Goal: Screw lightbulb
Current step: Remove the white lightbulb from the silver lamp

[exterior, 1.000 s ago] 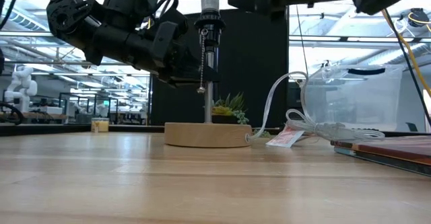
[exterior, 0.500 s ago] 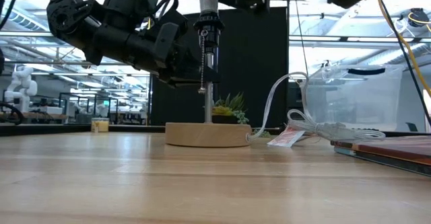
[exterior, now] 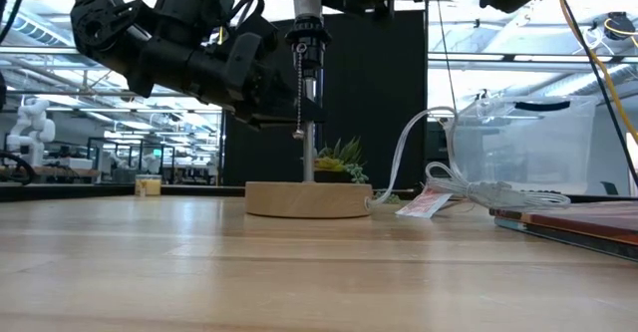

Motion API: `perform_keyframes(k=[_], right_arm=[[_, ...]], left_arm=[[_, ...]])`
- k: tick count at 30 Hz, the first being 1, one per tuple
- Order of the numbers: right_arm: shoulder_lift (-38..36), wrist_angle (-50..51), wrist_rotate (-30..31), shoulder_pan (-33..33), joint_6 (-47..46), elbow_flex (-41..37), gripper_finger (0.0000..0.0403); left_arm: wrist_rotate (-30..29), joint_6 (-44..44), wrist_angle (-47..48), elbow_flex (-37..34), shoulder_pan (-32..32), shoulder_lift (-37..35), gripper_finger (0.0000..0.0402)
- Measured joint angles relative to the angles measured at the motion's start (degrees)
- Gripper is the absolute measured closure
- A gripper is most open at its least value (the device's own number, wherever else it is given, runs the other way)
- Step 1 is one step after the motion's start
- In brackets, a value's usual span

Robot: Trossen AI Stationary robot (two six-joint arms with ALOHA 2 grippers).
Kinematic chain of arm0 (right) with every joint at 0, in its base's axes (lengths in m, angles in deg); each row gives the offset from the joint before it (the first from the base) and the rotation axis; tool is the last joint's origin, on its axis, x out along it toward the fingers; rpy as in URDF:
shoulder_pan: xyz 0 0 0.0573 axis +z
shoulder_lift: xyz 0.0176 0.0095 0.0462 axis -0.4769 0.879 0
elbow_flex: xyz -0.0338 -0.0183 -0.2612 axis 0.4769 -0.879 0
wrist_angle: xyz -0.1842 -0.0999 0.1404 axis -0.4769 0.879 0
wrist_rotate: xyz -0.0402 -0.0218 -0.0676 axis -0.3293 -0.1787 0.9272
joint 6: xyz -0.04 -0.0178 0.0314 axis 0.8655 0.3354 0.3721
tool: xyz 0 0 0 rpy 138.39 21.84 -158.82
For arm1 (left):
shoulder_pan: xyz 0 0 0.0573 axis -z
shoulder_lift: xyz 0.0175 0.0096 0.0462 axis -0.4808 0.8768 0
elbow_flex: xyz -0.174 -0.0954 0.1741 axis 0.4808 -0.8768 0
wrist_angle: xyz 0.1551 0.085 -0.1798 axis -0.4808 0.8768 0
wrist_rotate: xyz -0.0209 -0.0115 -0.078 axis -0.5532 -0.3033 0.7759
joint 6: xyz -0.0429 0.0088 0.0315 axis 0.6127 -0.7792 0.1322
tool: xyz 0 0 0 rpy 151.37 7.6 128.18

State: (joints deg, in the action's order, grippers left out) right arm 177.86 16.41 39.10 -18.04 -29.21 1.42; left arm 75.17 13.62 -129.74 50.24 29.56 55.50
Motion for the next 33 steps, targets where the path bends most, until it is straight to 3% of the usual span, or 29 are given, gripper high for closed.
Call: perform_keyframes(k=[11,19,29,33], right_arm=[[-3.74,9.19,-5.80,-0.95,-0.38,0.00,0.0201],[-7.89,17.83,-17.24,-3.64,0.45,0.00,0.0202],[-8.00,18.61,-37.13,-8.07,3.22,0.02,0.0202],[-7.98,18.61,-40.33,-9.33,3.48,0.02,0.0202]], left_arm=[[5.20,-0.91,0.25,0.09,-0.04,-0.02,0.0356],[9.70,-1.57,0.68,0.15,-0.02,-0.02,0.0356],[17.51,-2.64,0.89,0.13,0.07,-0.02,0.0356],[18.28,-2.66,0.90,0.13,0.07,-0.02,0.0356]])
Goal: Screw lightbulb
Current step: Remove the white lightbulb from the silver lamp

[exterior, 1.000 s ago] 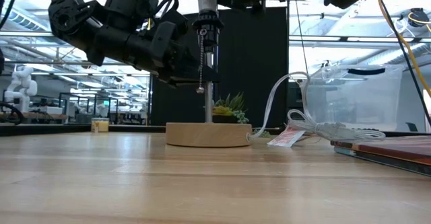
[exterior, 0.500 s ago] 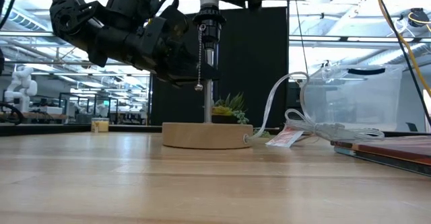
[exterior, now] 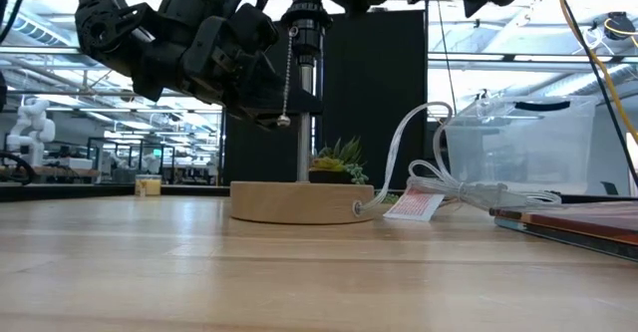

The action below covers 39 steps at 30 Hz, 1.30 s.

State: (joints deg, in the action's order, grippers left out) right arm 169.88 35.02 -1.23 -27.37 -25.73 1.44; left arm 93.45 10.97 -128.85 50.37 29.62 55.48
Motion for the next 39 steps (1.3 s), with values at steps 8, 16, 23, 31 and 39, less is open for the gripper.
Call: perform_keyframes(k=[8,16,23,31,39], right_arm=[[0.04,-0.82,0.72,-0.07,-1.71,0.00,0.0176],[-0.58,-0.82,1.64,0.96,-3.91,0.00,0.0125],[-4.39,4.91,7.07,2.39,-3.74,0.00,0.0122],[-7.94,10.77,11.19,3.49,-3.46,-0.02,0.0122],[-11.00,15.84,14.26,3.49,-2.23,-0.50,0.0122]], left_arm=[[-0.35,0.10,0.02,-0.04,0.00,0.00,0.0356],[-0.61,0.17,0.04,-0.04,0.00,0.00,0.0356],[-0.83,0.25,0.03,-0.07,0.07,0.02,0.0356],[-1.12,0.06,0.03,-0.07,0.10,0.02,0.0356],[-1.29,0.15,0.01,-0.09,0.11,0.02,0.0356]])
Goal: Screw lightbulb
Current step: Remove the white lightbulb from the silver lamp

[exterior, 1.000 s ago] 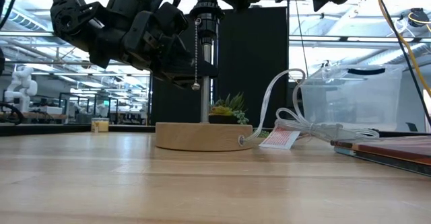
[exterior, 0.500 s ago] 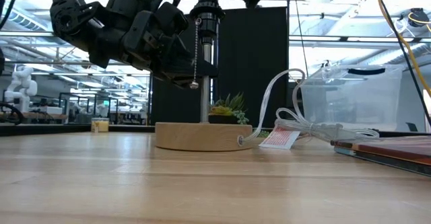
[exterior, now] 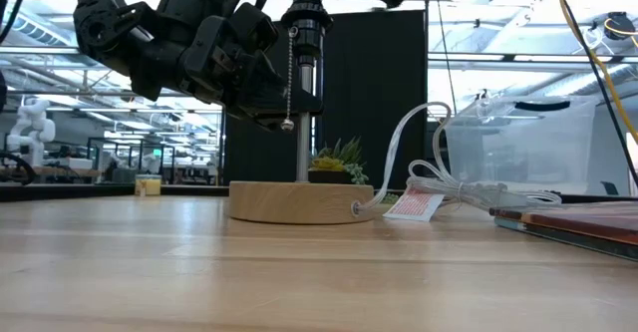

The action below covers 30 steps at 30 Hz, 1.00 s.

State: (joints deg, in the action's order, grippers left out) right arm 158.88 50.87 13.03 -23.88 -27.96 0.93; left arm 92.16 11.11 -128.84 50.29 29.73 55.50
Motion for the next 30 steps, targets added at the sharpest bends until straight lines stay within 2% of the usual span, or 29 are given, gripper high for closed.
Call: perform_keyframes(k=[8,14,19,26,30], right_arm=[[-6.59,0.01,5.11,0.00,-1.97,-6.80,0.0122],[-9.46,-5.12,6.08,0.37,-9.12,-14.19,0.0122],[-6.81,-15.39,6.25,2.79,-10.90,-18.63,0.0126],[-1.64,-24.72,9.16,5.90,-9.10,-18.69,0.0135],[0.54,-28.28,14.97,6.93,-7.98,-18.66,0.0135]], left_arm=[[-0.23,-0.09,-0.08,0.00,-0.02,0.00,0.0356],[-2.40,-0.07,-0.30,-0.02,0.04,0.02,0.0356],[-4.17,0.53,-1.38,-0.07,0.09,0.07,0.0356],[-9.84,1.44,-1.58,-0.04,0.04,0.07,0.0356],[-12.94,1.72,-1.61,-0.04,0.00,0.09,0.0356]])
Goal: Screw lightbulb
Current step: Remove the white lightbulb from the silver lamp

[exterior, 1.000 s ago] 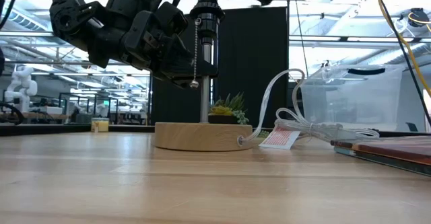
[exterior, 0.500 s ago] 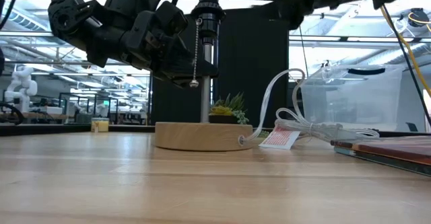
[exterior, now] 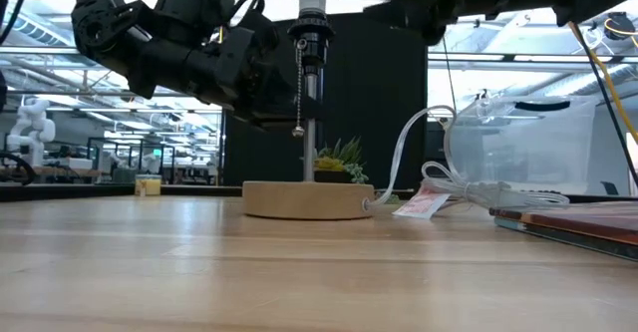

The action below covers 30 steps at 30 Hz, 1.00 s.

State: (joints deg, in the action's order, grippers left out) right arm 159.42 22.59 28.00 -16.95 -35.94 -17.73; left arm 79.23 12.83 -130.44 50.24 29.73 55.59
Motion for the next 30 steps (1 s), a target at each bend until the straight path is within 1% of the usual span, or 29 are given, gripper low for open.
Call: perform_keyframes(k=[4,7,13,20,25,30], right_arm=[[0.99,-1.98,8.05,1.25,1.28,0.00,0.0135],[1.67,-4.53,10.65,1.82,2.28,0.02,0.0135],[3.64,-5.90,10.83,1.82,1.11,1.06,0.0135],[9.41,-5.84,10.45,1.52,2.56,6.90,0.0135],[11.44,-5.93,10.61,0.64,2.63,10.19,0.0135],[13.54,-5.81,12.56,0.11,2.78,12.80,0.0135]], left_arm=[[-2.69,1.10,0.00,0.00,-0.06,0.00,0.0356],[-3.96,1.16,0.00,0.00,-0.07,0.00,0.0356],[-5.92,1.23,-0.09,0.00,-0.09,0.00,0.0356],[-6.78,1.63,-0.11,0.02,-0.11,0.00,0.0356],[-6.80,1.64,-0.12,0.02,-0.11,-0.02,0.0356],[-6.78,1.65,-0.14,0.04,-0.13,-0.02,0.0356]])
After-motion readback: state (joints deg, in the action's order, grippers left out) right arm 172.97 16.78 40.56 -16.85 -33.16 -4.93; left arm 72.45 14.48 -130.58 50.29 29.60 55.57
